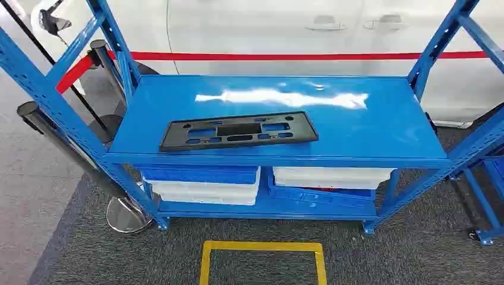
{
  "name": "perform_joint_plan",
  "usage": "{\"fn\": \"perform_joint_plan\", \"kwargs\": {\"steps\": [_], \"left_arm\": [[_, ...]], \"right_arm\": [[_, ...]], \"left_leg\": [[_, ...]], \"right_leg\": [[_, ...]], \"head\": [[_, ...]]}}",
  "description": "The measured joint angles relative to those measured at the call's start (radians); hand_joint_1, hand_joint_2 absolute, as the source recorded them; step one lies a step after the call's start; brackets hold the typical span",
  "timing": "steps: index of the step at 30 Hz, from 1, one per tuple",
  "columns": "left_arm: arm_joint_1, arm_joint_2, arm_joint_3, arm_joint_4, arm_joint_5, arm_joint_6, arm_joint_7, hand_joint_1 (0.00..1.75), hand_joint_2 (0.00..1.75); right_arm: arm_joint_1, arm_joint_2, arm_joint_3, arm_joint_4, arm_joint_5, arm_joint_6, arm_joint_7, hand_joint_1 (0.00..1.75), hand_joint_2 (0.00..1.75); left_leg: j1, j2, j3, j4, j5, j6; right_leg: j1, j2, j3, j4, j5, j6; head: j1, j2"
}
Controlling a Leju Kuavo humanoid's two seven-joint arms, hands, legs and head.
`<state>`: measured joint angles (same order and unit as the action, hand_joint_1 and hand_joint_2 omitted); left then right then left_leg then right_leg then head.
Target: Take the parts from the cabinet and place them on the table.
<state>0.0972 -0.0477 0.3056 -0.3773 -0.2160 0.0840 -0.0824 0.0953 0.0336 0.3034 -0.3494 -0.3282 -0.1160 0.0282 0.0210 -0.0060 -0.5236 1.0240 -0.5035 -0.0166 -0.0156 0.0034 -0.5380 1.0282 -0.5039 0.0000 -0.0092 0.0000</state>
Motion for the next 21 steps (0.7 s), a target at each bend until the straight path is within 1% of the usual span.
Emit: {"fn": "perform_joint_plan", "kwargs": {"steps": [1,2,3,6,10,13,16,21], "left_arm": [[-0.002,-0.004,0.021,0.001,-0.015,0.007,-0.006,0.00,0.00],[-0.006,-0.007,0.036,0.001,-0.026,0.013,-0.013,0.00,0.00],[-0.010,-0.011,0.057,0.003,-0.041,0.020,-0.020,0.00,0.00],[-0.020,-0.022,0.116,0.009,-0.083,0.041,-0.040,0.00,0.00],[-0.034,-0.038,0.198,0.020,-0.141,0.067,-0.069,0.00,0.00],[-0.045,-0.050,0.263,0.030,-0.183,0.087,-0.090,0.00,0.00],[-0.053,-0.058,0.310,0.038,-0.223,0.101,-0.108,0.00,0.00],[-0.066,-0.065,0.379,0.050,-0.291,0.116,-0.133,0.00,0.00]], "right_arm": [[-0.002,0.001,0.019,0.004,-0.020,-0.008,0.000,0.00,0.00],[-0.005,0.002,0.037,0.008,-0.039,-0.015,0.000,0.00,0.00],[-0.008,0.003,0.059,0.013,-0.060,-0.025,0.000,0.00,1.75],[-0.014,0.005,0.116,0.025,-0.122,-0.051,-0.004,0.00,1.75],[-0.024,0.011,0.192,0.041,-0.197,-0.095,-0.048,0.00,1.75],[-0.022,0.019,0.193,0.039,-0.202,-0.133,-0.096,0.00,1.75],[-0.012,0.021,0.183,0.009,-0.166,-0.163,-0.146,0.00,1.75],[0.018,0.016,0.127,-0.076,-0.083,-0.171,-0.211,0.00,1.75]], "left_leg": [[0.000,0.000,0.000,0.000,0.000,0.000],[0.000,0.000,0.000,0.000,0.000,0.000],[0.000,0.000,0.000,0.000,0.000,0.000],[0.000,0.000,0.000,0.000,0.000,0.000],[0.000,0.000,0.000,0.000,0.000,0.000],[0.000,0.000,0.000,0.000,0.000,0.000],[0.000,0.000,0.000,0.000,0.000,0.000],[0.001,-0.001,0.000,0.000,0.000,0.000]], "right_leg": [[0.000,0.000,0.000,0.000,0.000,0.000],[0.000,0.000,0.000,0.000,0.000,0.000],[0.000,0.000,0.000,0.000,0.000,0.000],[0.000,0.000,0.000,0.000,0.000,0.000],[0.000,0.000,0.000,0.000,0.000,0.000],[0.000,0.000,0.001,0.000,0.000,0.000],[0.000,0.000,0.001,0.000,0.000,0.000],[0.000,0.001,0.002,0.000,0.000,0.000]], "head": [[0.000,0.000],[0.000,0.000],[0.000,0.000],[0.000,0.000],[0.000,0.000],[0.000,0.000],[0.000,0.000],[0.000,0.000]]}}
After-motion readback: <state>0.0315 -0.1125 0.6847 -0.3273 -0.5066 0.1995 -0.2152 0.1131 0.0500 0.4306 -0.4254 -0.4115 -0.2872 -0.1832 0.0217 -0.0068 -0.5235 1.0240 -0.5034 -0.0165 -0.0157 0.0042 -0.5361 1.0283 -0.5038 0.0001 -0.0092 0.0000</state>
